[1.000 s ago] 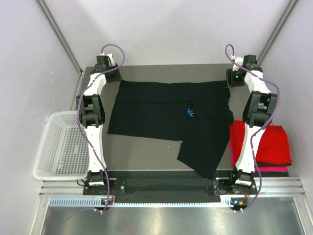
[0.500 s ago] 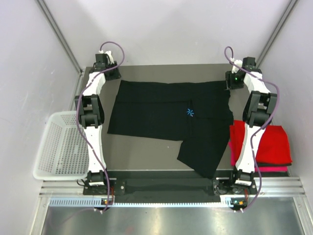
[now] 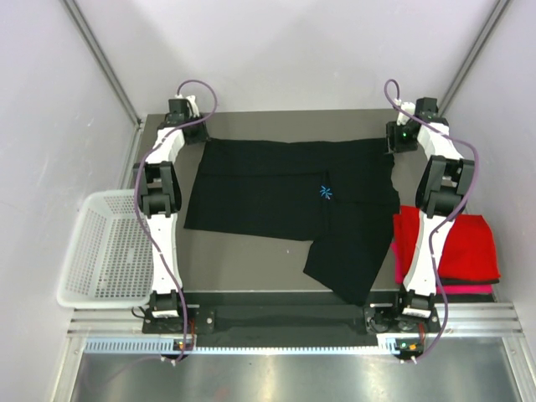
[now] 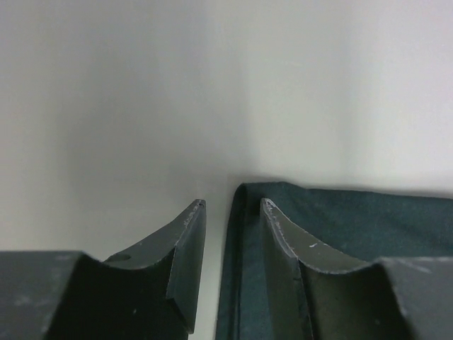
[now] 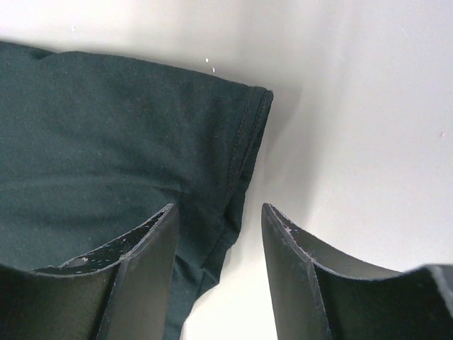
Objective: Fold and stack the t-shirts
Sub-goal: Fold the tshirt
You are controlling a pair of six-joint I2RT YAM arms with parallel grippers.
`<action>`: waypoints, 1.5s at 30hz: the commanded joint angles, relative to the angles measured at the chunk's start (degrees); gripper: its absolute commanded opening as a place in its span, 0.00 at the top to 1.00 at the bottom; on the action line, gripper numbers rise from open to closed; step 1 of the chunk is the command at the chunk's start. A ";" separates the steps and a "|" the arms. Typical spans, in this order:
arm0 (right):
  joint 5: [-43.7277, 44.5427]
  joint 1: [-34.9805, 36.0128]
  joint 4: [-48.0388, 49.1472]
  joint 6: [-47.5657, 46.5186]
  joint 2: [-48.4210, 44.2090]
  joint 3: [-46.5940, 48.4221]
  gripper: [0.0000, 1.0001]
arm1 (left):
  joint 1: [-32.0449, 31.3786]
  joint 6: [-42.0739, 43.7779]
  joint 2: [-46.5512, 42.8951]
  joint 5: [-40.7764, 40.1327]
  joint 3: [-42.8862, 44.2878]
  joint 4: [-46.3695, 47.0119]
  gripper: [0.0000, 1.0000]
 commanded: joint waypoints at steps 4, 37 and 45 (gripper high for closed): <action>-1.00 0.05 1.75 0.46 -0.85 0.54 0.49 | -0.81 1.24 4.21 1.34 5.39 0.16 0.74; -0.83 3.47 -1.76 7.58 13.39 17.77 0.92 | 1.74 2.03 -1.59 -6.74 -1.28 2.54 1.00; 5.67 3.74 2.45 10.65 13.74 19.87 1.00 | 2.70 2.12 -0.10 -9.28 0.99 2.80 1.00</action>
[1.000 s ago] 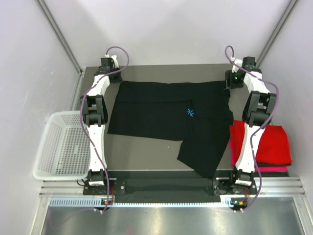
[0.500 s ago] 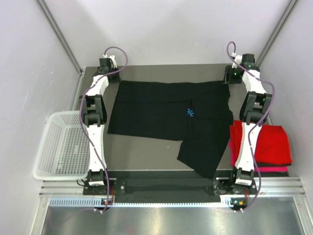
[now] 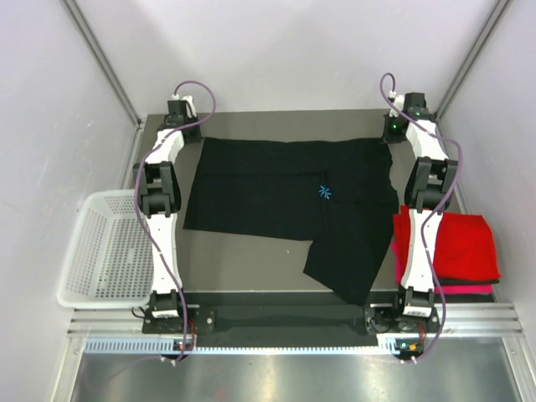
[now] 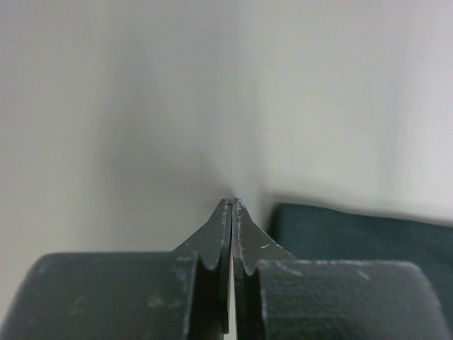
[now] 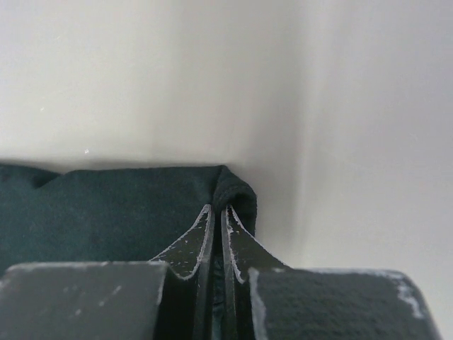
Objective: Fold and stack the t-shirts
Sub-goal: Fold the tshirt
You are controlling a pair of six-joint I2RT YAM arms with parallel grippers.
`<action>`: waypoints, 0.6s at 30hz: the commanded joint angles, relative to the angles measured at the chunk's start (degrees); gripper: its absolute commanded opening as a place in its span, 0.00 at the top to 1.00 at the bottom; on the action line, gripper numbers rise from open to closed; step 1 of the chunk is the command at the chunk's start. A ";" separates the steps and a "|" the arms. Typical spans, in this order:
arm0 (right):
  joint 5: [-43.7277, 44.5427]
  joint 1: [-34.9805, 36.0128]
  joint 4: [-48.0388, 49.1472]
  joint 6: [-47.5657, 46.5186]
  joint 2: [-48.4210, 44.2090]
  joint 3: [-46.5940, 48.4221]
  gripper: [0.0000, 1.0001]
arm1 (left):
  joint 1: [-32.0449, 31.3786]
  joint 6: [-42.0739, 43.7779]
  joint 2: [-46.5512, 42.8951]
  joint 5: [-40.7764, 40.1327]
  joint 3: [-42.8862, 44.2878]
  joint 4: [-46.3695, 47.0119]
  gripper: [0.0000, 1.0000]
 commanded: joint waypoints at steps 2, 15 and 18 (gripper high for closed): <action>5.00 1.31 3.48 1.74 2.46 3.57 1.00 | 2.46 1.16 -0.68 -4.81 2.35 -0.26 1.00; 7.56 2.02 6.82 2.00 3.79 6.04 1.00 | 2.55 0.64 1.43 -3.24 6.76 -1.32 0.98; 8.34 2.54 8.23 1.39 3.17 6.39 1.00 | 2.55 -1.21 -0.41 -1.22 5.70 -0.53 0.69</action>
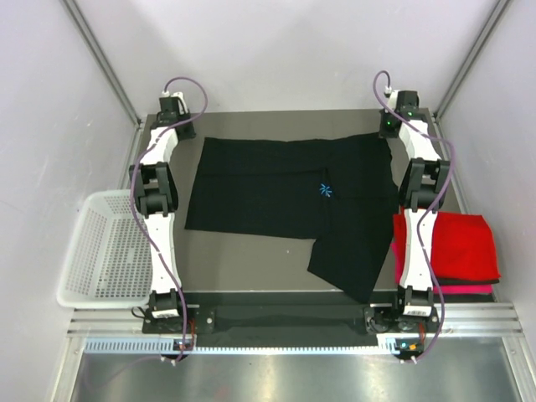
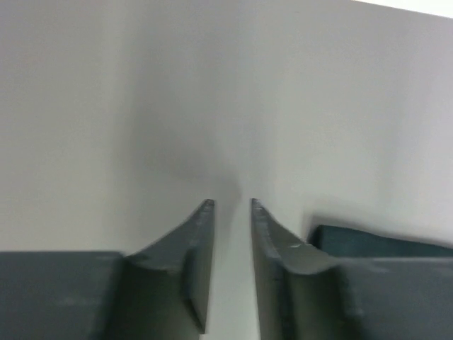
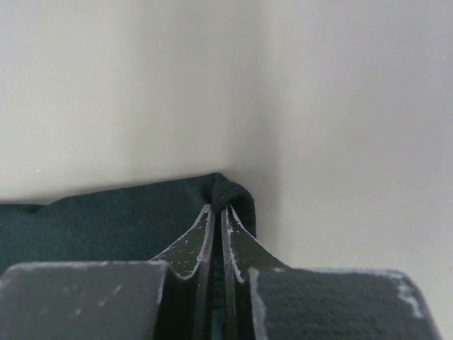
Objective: Fold and stack the t-shirts
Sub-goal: Fold the tshirt
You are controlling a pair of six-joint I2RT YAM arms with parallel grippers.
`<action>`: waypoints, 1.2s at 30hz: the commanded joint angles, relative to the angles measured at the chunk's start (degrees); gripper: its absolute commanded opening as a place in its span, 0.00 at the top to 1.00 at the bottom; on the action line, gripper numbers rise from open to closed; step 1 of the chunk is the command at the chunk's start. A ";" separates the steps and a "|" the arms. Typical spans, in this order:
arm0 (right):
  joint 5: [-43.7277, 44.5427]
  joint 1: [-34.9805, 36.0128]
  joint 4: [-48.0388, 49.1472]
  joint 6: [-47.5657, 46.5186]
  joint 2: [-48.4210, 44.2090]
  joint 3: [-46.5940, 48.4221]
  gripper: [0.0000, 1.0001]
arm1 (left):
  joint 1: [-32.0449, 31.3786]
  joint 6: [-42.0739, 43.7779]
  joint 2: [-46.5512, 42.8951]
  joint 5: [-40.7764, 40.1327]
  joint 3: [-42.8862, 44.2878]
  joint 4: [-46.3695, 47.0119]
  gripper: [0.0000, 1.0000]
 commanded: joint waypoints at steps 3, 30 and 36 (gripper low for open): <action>3.04 1.39 3.42 -0.72 -0.20 1.91 1.00 | -0.16 -2.64 -2.96 6.10 1.20 0.92 0.60; 2.42 1.48 2.10 -0.98 -0.55 -0.82 1.00 | -1.56 -4.93 -5.25 12.53 -5.93 1.27 0.83; 2.69 1.48 2.01 -0.80 -1.16 -1.17 1.00 | -1.83 -4.92 -3.92 13.32 -7.06 1.97 1.00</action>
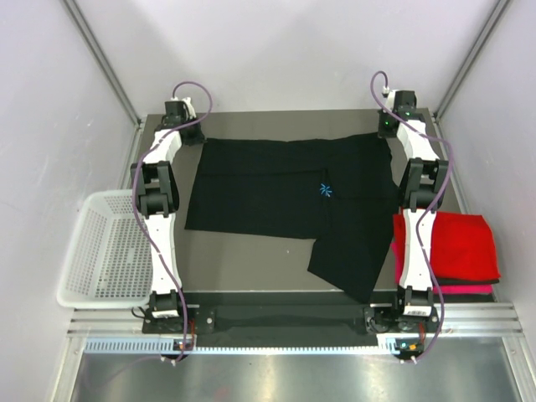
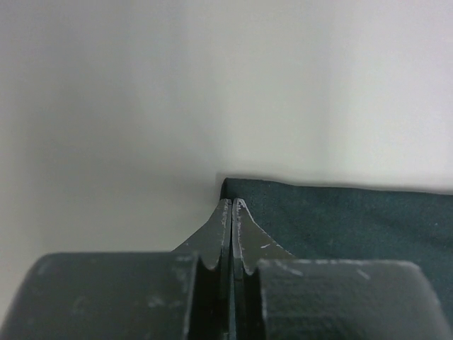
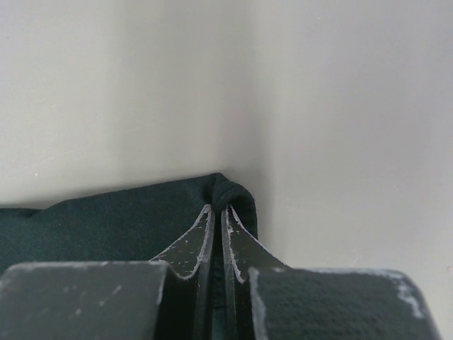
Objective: Fold and stack the t-shirts
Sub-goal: Fold the tshirt
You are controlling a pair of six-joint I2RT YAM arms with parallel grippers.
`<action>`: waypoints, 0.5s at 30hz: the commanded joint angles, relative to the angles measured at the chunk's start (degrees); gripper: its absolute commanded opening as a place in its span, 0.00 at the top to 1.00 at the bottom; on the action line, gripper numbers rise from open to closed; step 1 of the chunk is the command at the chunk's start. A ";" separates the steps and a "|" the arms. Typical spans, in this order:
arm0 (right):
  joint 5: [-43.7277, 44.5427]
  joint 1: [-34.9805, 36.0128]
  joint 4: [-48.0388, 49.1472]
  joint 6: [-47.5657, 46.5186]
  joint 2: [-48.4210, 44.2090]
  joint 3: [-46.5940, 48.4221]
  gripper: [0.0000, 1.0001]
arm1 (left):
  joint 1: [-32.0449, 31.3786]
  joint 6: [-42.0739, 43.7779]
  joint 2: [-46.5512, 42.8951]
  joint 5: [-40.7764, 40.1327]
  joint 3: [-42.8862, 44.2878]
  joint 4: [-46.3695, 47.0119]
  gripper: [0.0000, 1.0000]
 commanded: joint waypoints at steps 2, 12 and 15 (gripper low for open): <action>0.72 0.49 1.99 -0.37 -1.51 -1.06 1.00 | -0.19 0.58 -1.26 -0.23 -0.29 1.91 1.00; -0.95 1.02 3.13 -0.45 0.33 2.63 1.00 | 0.69 4.01 -0.91 -6.13 7.01 0.50 1.00; -0.60 1.46 2.79 -0.63 0.86 3.51 1.00 | 0.69 4.10 -0.82 -5.26 6.84 -0.11 1.00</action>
